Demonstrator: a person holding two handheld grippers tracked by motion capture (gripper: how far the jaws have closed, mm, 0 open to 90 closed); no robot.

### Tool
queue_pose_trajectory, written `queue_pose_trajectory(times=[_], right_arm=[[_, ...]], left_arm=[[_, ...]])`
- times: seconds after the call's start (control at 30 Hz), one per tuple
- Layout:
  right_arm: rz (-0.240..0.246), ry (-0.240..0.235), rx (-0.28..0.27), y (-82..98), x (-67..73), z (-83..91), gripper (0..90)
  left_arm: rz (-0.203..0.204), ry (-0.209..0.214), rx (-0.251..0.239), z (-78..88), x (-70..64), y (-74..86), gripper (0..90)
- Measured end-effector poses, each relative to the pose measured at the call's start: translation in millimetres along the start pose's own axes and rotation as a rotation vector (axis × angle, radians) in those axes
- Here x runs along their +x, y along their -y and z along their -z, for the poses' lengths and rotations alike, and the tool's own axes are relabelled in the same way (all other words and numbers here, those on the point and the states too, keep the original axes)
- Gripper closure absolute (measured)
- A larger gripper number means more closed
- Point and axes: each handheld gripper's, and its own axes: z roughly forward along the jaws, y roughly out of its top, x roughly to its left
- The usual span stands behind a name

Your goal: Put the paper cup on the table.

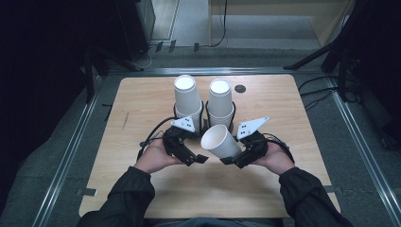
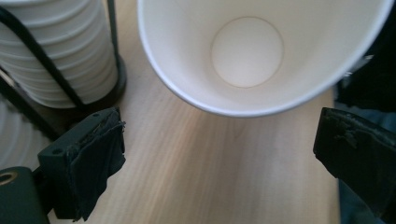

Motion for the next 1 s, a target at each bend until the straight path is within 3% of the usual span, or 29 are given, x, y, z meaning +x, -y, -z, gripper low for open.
queue_pose_trajectory(times=[0.27, 0.47, 0.77, 1.0], right_arm=[[0.013, -0.021, -0.004, -2.4, 1.3, -5.6, 22.3], [0.022, -0.049, 0.008, -3.6, 5.0, -14.8, 22.3], [0.021, -0.067, -0.001, -6.2, 8.4, -19.6, 22.4], [0.024, -0.057, 0.003, -5.9, 8.6, -20.1, 22.4]], left_arm=[[0.040, 0.040, -0.088, -3.3, -1.9, -2.2, 2.3], [0.026, 0.053, -0.102, -8.9, -5.5, -5.6, 2.2], [0.064, 0.066, -0.156, -8.6, -7.4, -7.8, 6.2], [0.018, 0.030, -0.147, -8.5, -11.9, -9.0, 11.7]])
